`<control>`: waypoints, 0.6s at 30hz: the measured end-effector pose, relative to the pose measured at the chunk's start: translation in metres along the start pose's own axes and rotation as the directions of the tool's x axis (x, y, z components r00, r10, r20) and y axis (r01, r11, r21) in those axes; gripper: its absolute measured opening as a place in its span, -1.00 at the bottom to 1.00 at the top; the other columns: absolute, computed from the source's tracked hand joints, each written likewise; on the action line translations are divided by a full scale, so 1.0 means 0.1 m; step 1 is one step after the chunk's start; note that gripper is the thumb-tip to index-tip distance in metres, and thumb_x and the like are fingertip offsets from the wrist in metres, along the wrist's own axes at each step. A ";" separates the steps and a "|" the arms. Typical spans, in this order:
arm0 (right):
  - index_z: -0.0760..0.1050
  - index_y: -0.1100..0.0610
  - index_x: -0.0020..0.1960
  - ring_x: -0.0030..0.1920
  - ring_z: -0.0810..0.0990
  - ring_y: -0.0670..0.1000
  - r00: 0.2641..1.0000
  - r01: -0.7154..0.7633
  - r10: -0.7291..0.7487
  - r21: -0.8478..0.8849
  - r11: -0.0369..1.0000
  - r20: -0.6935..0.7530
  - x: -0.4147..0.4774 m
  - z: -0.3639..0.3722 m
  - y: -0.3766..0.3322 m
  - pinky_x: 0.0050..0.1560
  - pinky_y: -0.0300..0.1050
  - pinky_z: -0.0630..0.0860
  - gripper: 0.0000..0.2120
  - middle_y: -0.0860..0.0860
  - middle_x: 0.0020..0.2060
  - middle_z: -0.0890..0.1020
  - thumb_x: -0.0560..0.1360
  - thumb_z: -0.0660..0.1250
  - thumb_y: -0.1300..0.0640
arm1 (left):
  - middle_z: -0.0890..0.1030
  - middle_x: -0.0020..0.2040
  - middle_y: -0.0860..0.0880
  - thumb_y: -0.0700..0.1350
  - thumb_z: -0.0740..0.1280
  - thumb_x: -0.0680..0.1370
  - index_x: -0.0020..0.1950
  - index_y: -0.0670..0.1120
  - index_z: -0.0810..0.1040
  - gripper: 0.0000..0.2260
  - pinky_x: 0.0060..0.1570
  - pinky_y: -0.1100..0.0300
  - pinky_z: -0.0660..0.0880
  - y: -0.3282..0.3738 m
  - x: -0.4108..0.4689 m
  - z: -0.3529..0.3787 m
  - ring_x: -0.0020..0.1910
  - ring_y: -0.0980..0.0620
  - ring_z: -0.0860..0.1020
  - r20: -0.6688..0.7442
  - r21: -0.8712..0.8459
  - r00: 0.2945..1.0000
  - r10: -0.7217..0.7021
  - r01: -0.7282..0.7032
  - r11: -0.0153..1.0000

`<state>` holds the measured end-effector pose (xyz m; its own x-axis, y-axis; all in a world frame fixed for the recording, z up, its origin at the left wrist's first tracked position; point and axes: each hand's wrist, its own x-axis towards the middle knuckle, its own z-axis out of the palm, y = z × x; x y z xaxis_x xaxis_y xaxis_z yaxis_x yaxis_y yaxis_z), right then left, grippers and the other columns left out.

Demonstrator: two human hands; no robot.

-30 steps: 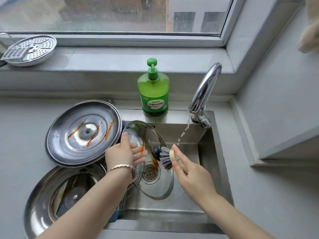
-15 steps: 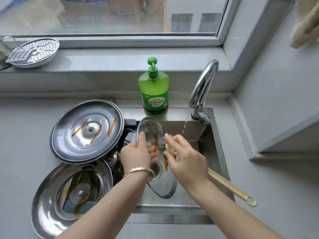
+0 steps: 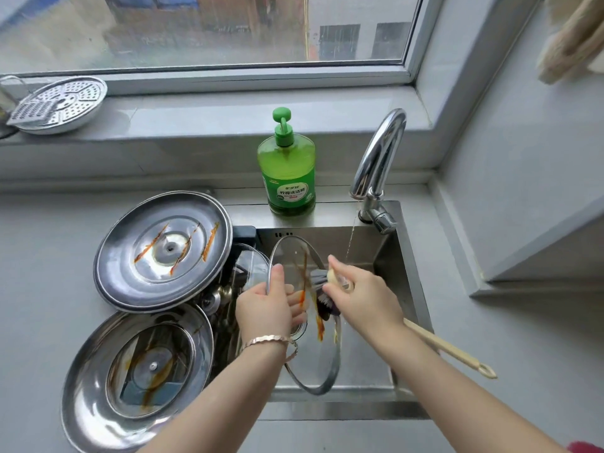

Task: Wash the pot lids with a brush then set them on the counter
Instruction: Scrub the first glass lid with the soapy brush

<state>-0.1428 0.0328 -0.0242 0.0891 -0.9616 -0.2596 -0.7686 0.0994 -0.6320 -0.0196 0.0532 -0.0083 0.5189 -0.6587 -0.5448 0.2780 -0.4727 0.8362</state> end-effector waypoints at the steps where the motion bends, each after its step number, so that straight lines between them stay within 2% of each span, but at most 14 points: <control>1: 0.31 -0.25 0.37 0.22 0.48 -0.02 0.997 -0.075 0.072 0.089 0.993 0.033 0.05 -0.03 0.03 0.05 -0.13 0.41 -0.54 -0.14 0.24 0.53 0.49 0.27 -0.06 | 0.60 -0.35 -0.23 0.00 0.26 0.56 -0.26 -0.28 0.50 -0.63 -0.50 0.19 0.53 0.01 -0.01 0.00 -0.41 -0.11 0.56 -0.006 0.020 1.000 0.025 -0.025 1.000; 3: 0.33 -0.21 0.37 0.23 0.47 -0.07 0.992 -0.128 0.122 0.260 0.957 0.040 0.05 -0.04 0.06 0.04 -0.17 0.40 -0.53 -0.13 0.26 0.52 0.48 0.30 -0.03 | 0.60 -0.35 -0.23 0.00 0.27 0.56 -0.24 -0.29 0.50 -0.64 -0.52 0.20 0.53 0.03 -0.01 -0.01 -0.41 -0.10 0.56 -0.021 -0.007 1.000 0.019 -0.019 1.000; 4: 0.34 -0.17 0.38 0.15 0.49 -0.13 0.992 -0.127 0.128 0.344 0.930 0.019 0.00 -0.03 0.07 -0.04 -0.27 0.39 -0.53 -0.15 0.22 0.53 0.49 0.31 0.00 | 0.58 -0.35 -0.23 -0.01 0.26 0.57 -0.23 -0.30 0.49 -0.64 -0.55 0.22 0.50 0.04 0.01 -0.02 -0.41 -0.10 0.54 -0.032 -0.051 0.999 -0.015 0.013 0.999; 6: 0.34 -0.13 0.39 -0.08 0.50 -0.27 0.989 -0.118 0.145 0.429 0.896 -0.029 -0.16 0.03 0.09 -0.17 -0.37 0.35 -0.53 -0.29 -0.02 0.54 0.50 0.32 0.04 | 0.57 -0.31 -0.22 0.00 0.22 0.59 -0.22 -0.29 0.46 -0.63 -0.59 0.24 0.48 0.05 0.05 -0.04 -0.48 -0.08 0.55 -0.060 -0.148 0.993 -0.101 0.092 0.985; 8: 0.35 -0.16 0.38 -0.18 0.49 -0.23 0.986 -0.101 0.142 0.372 0.923 -0.083 -0.31 0.12 0.09 -0.16 -0.29 0.39 -0.55 -0.30 -0.14 0.50 0.51 0.31 0.03 | 0.59 -0.27 -0.21 0.03 0.19 0.60 -0.21 -0.28 0.47 -0.61 -0.57 0.22 0.52 0.04 0.08 -0.04 -0.54 0.00 0.59 -0.084 -0.203 0.986 -0.141 0.122 0.972; 11: 0.37 -0.24 0.33 -0.10 0.46 -0.16 0.987 0.027 0.002 0.180 0.983 -0.162 -0.41 0.21 -0.02 -0.15 -0.21 0.42 -0.58 -0.27 -0.04 0.48 0.50 0.31 -0.02 | 0.60 -0.28 -0.21 0.03 0.19 0.60 -0.22 -0.27 0.47 -0.62 -0.54 0.21 0.55 0.02 0.08 0.00 -0.55 0.05 0.59 -0.104 -0.210 0.988 -0.113 0.089 0.974; 13: 0.42 -0.23 0.29 0.00 0.44 -0.16 0.977 0.150 -0.119 0.169 0.974 -0.178 -0.47 0.23 -0.08 -0.14 -0.19 0.45 -0.60 -0.28 -0.02 0.47 0.48 0.34 -0.02 | 0.61 -0.29 -0.19 0.04 0.20 0.59 -0.22 -0.26 0.49 -0.62 -0.54 0.24 0.55 0.02 0.06 0.01 -0.54 0.06 0.60 -0.108 -0.190 0.990 -0.091 0.069 0.979; 14: 0.44 -0.22 0.28 -0.02 0.46 -0.16 0.973 0.178 -0.147 0.174 0.969 -0.177 -0.47 0.20 -0.06 -0.14 -0.18 0.47 -0.62 -0.28 -0.02 0.48 0.48 0.34 -0.03 | 0.61 -0.29 -0.18 0.04 0.20 0.59 -0.21 -0.26 0.50 -0.62 -0.53 0.24 0.55 0.03 0.05 0.01 -0.53 0.06 0.60 -0.107 -0.187 0.991 -0.081 0.060 0.980; 16: 0.45 -0.21 0.28 -0.20 0.49 -0.15 0.986 0.108 -0.079 0.194 0.975 -0.148 -0.38 0.12 0.05 -0.16 -0.17 0.47 -0.65 -0.27 -0.02 0.54 0.50 0.30 -0.06 | 0.62 -0.30 -0.19 0.04 0.21 0.59 -0.21 -0.27 0.50 -0.62 -0.52 0.22 0.56 0.06 0.02 -0.01 -0.52 0.04 0.61 -0.102 -0.207 0.993 -0.061 0.039 0.978; 18: 0.44 -0.18 0.30 -0.22 0.46 -0.16 0.993 -0.022 0.048 0.236 0.971 -0.107 -0.27 0.07 0.19 -0.14 -0.18 0.46 -0.65 -0.23 0.01 0.59 0.52 0.27 -0.05 | 0.63 -0.32 -0.19 0.04 0.23 0.58 -0.21 -0.27 0.50 -0.62 -0.50 0.21 0.57 0.10 0.00 -0.02 -0.49 0.02 0.62 -0.104 -0.210 0.994 -0.024 0.002 0.978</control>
<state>-0.1557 0.0624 -0.0343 -0.0163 -0.9775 -0.2102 -0.5987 0.1779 -0.7810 -0.0150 0.0496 0.0001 0.5932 -0.5827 -0.5555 0.4425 -0.3404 0.8296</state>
